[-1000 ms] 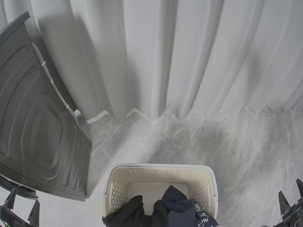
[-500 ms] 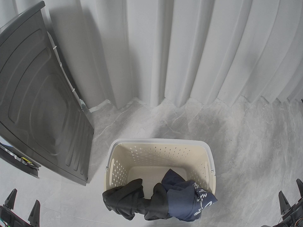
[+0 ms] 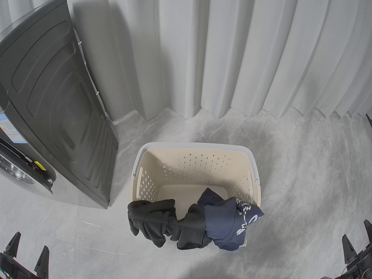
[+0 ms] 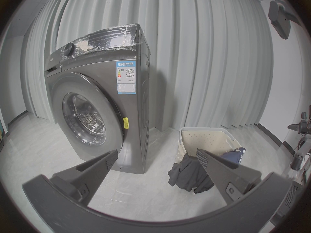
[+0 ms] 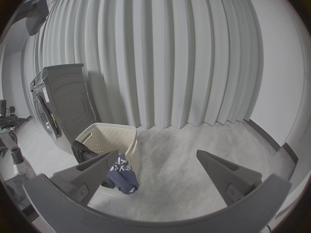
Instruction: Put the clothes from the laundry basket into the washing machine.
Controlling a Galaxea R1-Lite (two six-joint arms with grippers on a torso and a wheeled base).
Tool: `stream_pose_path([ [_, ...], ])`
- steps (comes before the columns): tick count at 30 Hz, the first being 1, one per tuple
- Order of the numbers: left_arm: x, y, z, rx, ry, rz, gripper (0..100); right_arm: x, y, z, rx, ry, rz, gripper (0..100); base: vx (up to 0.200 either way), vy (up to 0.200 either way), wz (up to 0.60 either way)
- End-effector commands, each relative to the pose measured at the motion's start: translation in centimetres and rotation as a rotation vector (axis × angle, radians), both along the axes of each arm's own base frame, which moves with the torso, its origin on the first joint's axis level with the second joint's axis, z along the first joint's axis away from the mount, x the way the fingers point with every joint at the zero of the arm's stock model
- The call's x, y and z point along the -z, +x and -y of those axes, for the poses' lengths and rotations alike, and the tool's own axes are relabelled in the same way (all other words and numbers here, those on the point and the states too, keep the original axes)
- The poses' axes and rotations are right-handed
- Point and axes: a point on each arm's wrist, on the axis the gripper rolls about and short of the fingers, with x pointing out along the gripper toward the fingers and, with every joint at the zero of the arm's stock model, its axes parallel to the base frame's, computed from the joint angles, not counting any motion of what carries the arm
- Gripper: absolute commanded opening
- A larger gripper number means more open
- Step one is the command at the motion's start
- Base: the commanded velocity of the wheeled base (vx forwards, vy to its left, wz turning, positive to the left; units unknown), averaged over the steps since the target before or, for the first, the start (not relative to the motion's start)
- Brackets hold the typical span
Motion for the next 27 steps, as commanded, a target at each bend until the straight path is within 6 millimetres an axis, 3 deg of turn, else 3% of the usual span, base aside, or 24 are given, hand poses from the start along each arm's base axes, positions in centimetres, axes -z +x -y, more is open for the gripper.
stream_pose_path([
  [1, 0.54, 0.0, 0.0, -0.001, 0.0, -0.003, 100, 0.47, 0.05, 0.0, -0.002, 0.0, -0.007, 100, -0.2, 0.0, 0.0],
  [19, 0.54, 0.01, 0.0, 0.0, 0.0, -0.004, 100, 0.47, 0.05, 0.0, -0.004, 0.0, -0.007, 100, 0.0, 0.0, 0.0],
  [27, 0.54, 0.01, 0.0, 0.0, 0.0, -0.004, 100, 0.47, 0.05, 0.0, -0.004, 0.0, -0.007, 100, 0.0, 0.2, 0.0],
])
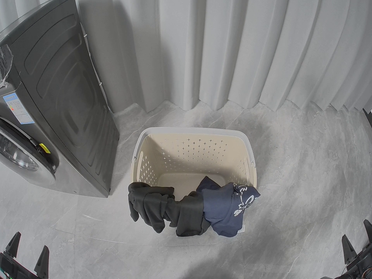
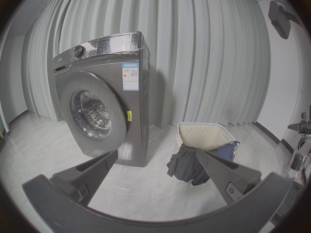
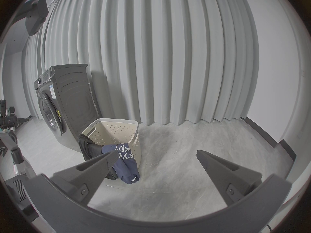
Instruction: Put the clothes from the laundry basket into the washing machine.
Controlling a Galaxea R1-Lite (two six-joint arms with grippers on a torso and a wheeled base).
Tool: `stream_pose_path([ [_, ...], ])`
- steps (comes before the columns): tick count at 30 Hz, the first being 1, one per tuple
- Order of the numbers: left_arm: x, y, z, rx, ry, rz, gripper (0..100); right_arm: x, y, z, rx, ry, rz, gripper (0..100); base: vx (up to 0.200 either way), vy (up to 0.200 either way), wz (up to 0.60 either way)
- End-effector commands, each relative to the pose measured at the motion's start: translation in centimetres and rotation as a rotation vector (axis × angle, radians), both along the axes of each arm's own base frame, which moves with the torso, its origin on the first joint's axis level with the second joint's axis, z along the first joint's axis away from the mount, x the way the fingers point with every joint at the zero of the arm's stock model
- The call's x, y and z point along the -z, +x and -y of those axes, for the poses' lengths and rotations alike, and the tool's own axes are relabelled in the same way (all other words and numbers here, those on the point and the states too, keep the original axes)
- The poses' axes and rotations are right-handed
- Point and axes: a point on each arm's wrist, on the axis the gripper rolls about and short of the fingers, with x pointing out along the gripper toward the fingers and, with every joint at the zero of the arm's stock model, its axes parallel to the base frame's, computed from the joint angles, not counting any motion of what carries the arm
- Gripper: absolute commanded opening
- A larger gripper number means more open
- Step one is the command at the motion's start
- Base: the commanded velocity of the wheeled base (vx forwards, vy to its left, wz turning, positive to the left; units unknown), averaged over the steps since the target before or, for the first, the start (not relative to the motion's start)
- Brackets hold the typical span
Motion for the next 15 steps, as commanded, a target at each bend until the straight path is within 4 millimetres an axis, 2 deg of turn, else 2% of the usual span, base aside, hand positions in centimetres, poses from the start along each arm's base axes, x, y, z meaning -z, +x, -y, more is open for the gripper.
stream_pose_path([
  [1, 0.52, 0.02, 0.0, 0.0, -0.001, -0.002, 100, 0.47, 0.05, 0.0, 0.001, 0.0, -0.007, 100, 0.0, 0.2, 0.0],
  [15, 0.52, 0.02, 0.0, 0.0, -0.001, -0.002, 100, 0.51, 0.06, 0.0, -0.002, 0.0, -0.009, 100, 0.0, 0.2, 0.0],
])
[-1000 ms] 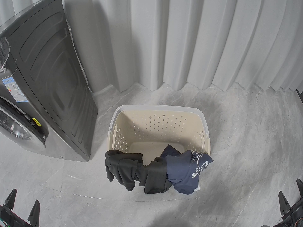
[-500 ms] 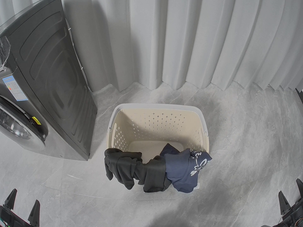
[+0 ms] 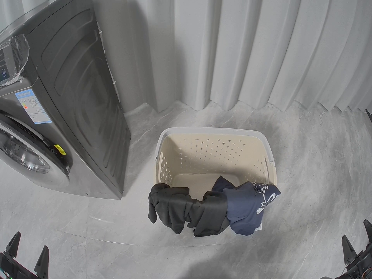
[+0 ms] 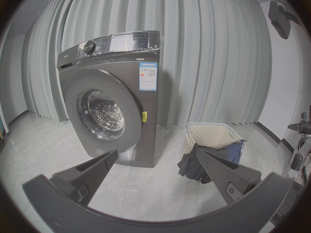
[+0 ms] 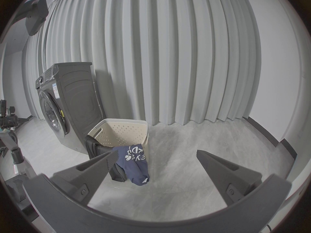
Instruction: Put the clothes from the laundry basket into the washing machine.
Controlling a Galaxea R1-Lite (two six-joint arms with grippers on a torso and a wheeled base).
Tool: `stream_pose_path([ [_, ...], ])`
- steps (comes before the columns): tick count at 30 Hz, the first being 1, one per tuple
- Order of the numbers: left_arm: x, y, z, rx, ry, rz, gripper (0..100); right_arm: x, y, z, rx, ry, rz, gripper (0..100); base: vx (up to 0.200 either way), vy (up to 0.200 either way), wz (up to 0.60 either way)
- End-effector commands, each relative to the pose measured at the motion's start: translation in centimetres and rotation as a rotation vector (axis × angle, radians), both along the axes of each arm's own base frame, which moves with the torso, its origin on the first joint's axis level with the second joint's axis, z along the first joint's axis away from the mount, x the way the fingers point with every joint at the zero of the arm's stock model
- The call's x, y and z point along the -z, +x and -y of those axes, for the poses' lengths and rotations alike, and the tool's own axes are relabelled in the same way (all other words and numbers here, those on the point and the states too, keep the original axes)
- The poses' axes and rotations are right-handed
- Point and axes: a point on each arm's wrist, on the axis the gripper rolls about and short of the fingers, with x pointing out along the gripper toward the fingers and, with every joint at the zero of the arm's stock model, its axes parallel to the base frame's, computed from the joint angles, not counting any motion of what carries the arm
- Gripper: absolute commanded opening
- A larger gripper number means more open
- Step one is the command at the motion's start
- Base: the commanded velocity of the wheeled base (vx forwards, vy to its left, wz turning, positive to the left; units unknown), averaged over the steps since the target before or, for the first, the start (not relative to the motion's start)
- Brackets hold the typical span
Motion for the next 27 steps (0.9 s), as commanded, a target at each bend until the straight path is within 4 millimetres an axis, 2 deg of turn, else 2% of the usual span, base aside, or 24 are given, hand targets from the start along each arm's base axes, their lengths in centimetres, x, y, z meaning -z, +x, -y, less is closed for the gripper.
stream_pose_path([
  [1, 0.48, 0.0, 0.0, -0.001, -0.002, -0.001, 100, 0.47, 0.05, 0.0, -0.001, 0.0, -0.007, 100, 0.0, 0.2, 0.0],
  [27, 0.48, 0.0, 0.0, -0.002, -0.005, -0.001, 100, 0.47, 0.05, 0.0, 0.002, 0.0, -0.007, 100, 0.0, 0.2, 0.0],
])
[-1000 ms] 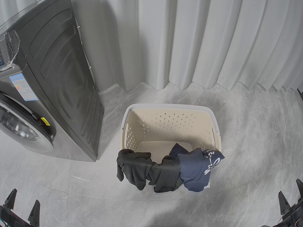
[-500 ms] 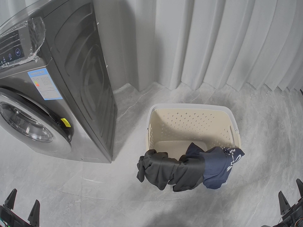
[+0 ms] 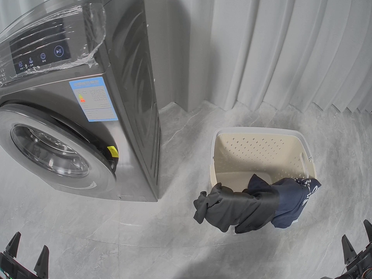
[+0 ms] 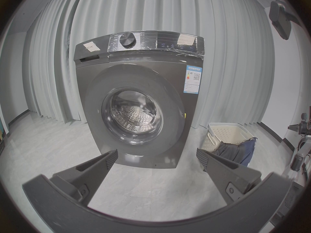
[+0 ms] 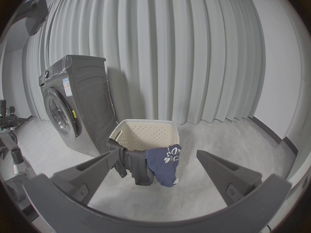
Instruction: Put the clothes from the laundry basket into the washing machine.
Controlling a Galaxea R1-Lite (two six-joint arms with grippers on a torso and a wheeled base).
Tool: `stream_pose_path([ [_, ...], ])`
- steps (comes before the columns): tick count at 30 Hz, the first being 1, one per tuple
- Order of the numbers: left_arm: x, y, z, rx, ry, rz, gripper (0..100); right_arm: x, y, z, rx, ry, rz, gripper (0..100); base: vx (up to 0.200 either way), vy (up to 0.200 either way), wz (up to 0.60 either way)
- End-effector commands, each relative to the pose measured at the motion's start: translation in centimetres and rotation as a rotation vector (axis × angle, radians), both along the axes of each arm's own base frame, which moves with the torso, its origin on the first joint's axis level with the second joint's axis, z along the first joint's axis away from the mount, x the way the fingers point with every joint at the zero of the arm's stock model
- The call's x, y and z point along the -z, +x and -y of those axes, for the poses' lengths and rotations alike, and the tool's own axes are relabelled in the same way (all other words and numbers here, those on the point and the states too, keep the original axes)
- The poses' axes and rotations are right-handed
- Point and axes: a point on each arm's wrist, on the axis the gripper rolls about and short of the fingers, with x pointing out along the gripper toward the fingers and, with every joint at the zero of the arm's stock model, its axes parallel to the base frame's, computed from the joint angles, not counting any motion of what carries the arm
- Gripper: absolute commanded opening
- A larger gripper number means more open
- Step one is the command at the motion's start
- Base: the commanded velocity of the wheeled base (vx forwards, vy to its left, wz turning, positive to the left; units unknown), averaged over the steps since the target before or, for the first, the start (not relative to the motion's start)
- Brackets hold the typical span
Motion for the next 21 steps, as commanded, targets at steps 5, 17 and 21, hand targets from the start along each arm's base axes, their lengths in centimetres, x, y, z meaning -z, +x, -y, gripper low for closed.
stream_pose_path([
  [5, 0.5, 0.02, 0.0, -0.001, -0.001, -0.001, 100, 0.47, 0.05, 0.0, 0.0, 0.0, -0.007, 100, 0.0, 0.2, 0.0],
  [17, 0.48, 0.0, 0.0, -0.001, -0.001, -0.001, 100, 0.47, 0.05, 0.0, -0.003, 0.0, -0.007, 100, 0.0, 0.2, 0.0],
  [21, 0.52, 0.02, 0.0, -0.001, -0.001, -0.002, 100, 0.47, 0.05, 0.0, -0.003, -0.002, -0.007, 100, 0.0, 0.2, 0.0],
])
